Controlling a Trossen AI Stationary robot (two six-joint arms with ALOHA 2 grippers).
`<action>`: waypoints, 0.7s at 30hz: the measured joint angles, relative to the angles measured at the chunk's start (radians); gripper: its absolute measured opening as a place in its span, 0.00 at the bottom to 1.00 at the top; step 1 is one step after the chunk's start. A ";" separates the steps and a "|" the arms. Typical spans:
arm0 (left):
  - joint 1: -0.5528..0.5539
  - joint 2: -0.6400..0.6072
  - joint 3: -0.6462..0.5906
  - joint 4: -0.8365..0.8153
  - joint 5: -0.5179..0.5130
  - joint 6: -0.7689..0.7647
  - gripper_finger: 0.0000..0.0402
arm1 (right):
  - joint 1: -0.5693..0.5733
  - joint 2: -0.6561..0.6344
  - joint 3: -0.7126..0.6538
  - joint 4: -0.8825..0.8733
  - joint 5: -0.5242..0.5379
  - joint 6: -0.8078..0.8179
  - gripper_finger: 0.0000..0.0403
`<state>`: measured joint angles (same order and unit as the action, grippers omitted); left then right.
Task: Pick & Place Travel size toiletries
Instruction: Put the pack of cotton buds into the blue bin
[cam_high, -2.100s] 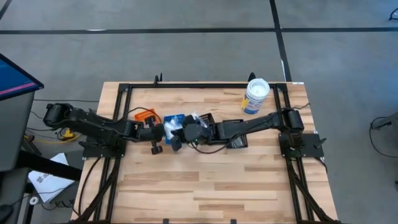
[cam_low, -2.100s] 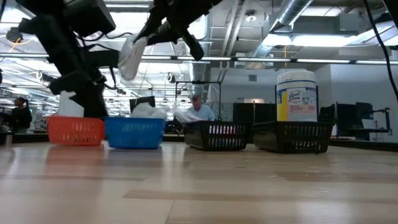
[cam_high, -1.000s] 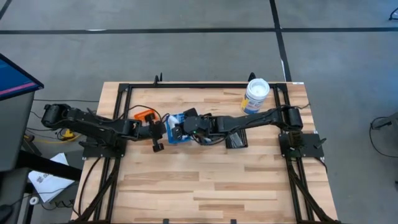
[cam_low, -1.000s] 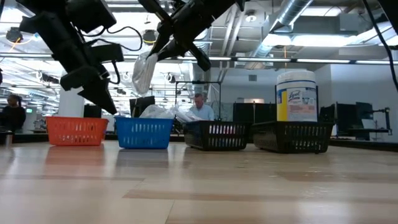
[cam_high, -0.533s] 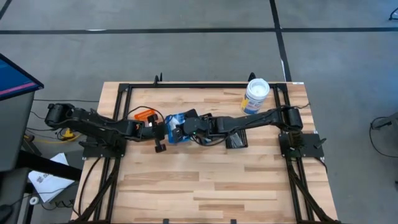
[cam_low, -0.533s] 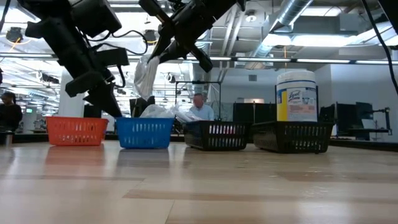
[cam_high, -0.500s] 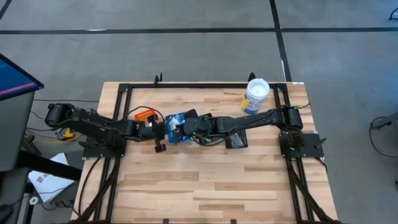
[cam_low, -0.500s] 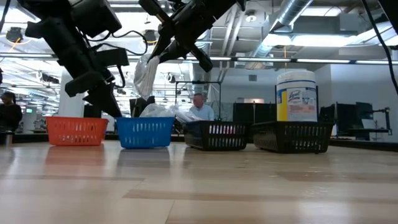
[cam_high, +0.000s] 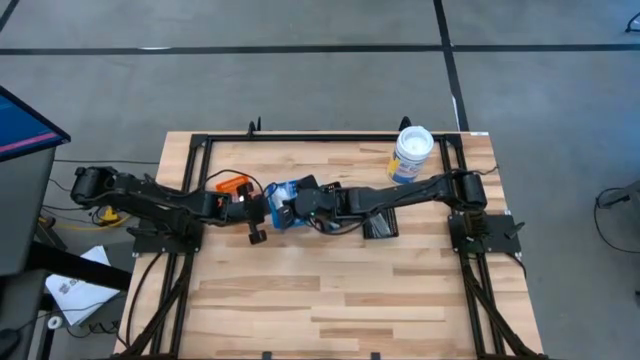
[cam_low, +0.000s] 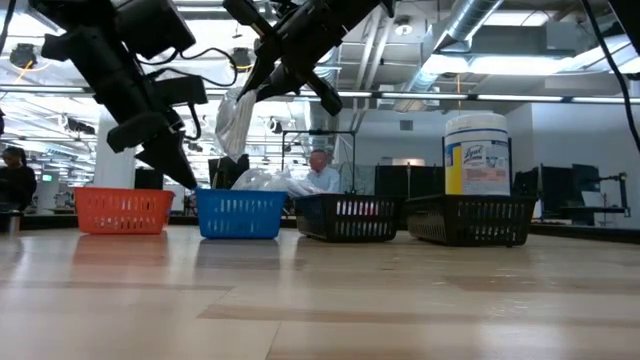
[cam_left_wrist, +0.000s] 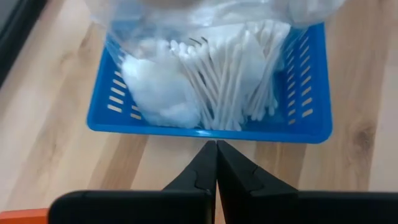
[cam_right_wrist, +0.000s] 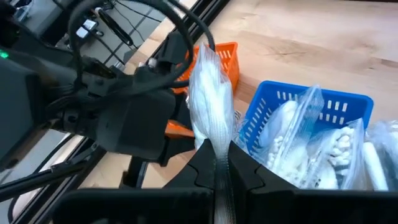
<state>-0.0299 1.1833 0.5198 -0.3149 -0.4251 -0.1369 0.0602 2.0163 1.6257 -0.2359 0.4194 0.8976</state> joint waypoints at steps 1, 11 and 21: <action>0.003 0.004 0.000 0.002 0.008 -0.002 0.00 | -0.003 0.000 0.000 0.000 0.000 0.001 0.00; 0.033 0.103 0.000 0.090 0.018 0.009 0.00 | -0.022 0.008 0.000 0.004 -0.016 0.032 0.00; 0.031 0.142 -0.001 0.146 -0.004 0.054 0.00 | -0.018 0.146 0.003 0.069 -0.103 0.094 0.00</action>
<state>0.0012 1.3256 0.5186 -0.1688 -0.4294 -0.0826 0.0427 2.1626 1.6291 -0.1674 0.3161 0.9917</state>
